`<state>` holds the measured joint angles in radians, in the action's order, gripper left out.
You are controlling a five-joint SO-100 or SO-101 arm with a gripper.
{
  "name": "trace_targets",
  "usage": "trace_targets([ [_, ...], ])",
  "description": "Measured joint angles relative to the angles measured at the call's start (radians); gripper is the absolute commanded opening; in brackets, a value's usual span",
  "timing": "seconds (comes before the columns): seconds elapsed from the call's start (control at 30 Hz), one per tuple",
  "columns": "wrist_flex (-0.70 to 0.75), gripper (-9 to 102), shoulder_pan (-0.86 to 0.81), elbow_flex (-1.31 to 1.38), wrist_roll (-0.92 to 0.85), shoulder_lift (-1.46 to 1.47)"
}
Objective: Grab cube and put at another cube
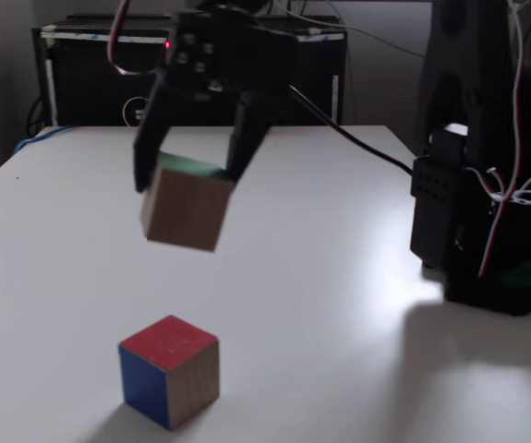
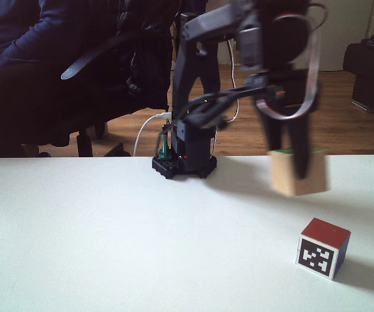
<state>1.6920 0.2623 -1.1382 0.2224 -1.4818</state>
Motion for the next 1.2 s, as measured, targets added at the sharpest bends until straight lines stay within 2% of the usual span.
trace_targets([
  [0.27,0.000,5,0.087,0.018,0.038,0.064],
  [0.7,0.000,6,0.020,0.196,0.028,0.293],
  [1.2,0.000,6,0.029,0.230,0.026,0.353],
])
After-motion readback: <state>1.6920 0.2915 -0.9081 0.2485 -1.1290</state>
